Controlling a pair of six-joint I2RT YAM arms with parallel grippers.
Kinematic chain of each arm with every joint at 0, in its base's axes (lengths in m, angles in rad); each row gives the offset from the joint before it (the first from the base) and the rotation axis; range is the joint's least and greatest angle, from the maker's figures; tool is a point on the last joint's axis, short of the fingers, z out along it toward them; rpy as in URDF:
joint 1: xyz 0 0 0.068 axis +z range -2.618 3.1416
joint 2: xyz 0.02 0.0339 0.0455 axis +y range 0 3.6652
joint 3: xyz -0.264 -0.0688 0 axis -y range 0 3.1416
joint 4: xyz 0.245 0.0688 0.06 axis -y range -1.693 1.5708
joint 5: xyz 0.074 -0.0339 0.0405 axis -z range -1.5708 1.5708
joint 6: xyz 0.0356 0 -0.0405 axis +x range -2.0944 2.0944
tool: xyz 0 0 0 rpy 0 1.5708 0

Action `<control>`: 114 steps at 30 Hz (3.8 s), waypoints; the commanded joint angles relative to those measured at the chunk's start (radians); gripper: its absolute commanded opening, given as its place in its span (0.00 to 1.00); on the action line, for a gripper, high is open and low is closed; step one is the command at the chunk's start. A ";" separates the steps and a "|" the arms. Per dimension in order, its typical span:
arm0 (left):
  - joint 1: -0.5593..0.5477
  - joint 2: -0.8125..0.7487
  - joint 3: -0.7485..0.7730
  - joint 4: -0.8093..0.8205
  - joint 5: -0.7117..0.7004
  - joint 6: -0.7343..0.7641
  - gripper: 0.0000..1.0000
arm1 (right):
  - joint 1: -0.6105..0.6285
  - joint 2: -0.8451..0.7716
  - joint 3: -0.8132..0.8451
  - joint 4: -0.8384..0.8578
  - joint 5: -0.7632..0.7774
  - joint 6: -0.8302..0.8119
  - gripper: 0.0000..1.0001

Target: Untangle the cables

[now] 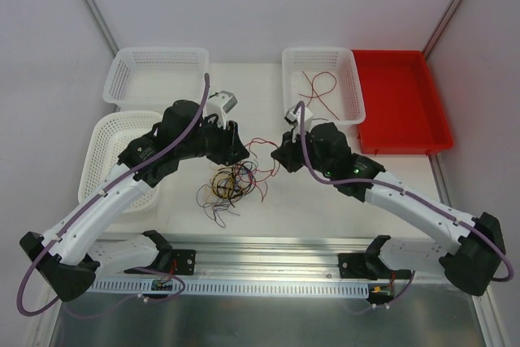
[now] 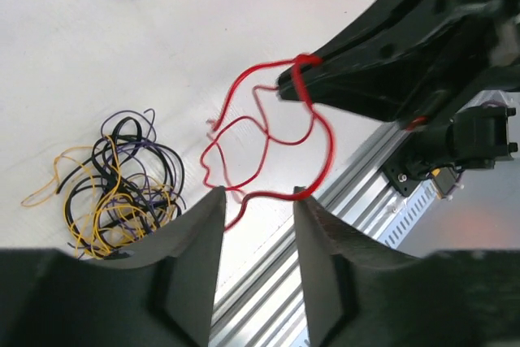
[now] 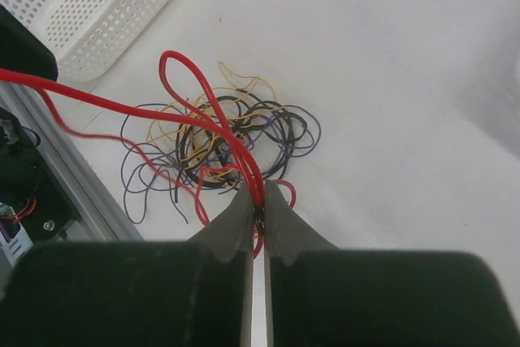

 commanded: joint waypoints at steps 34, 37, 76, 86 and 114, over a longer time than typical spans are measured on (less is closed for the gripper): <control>0.192 0.023 -0.254 0.051 -0.240 0.121 0.99 | -0.622 0.378 0.960 -0.451 0.089 0.127 0.01; 0.195 0.020 -0.263 0.051 -0.280 0.132 0.99 | -0.643 0.481 0.974 -0.420 0.083 0.153 0.01; 0.193 0.078 -0.299 -0.001 -0.248 -0.078 0.94 | -0.378 0.128 0.198 -0.319 -0.146 0.177 0.90; 0.164 0.043 -0.446 0.017 -0.239 -0.279 0.88 | -0.118 0.041 -0.121 -0.038 -0.097 0.332 0.90; -0.268 0.475 -0.153 0.368 -0.201 -0.497 0.74 | -0.085 -0.513 -0.212 -0.360 0.393 0.141 0.89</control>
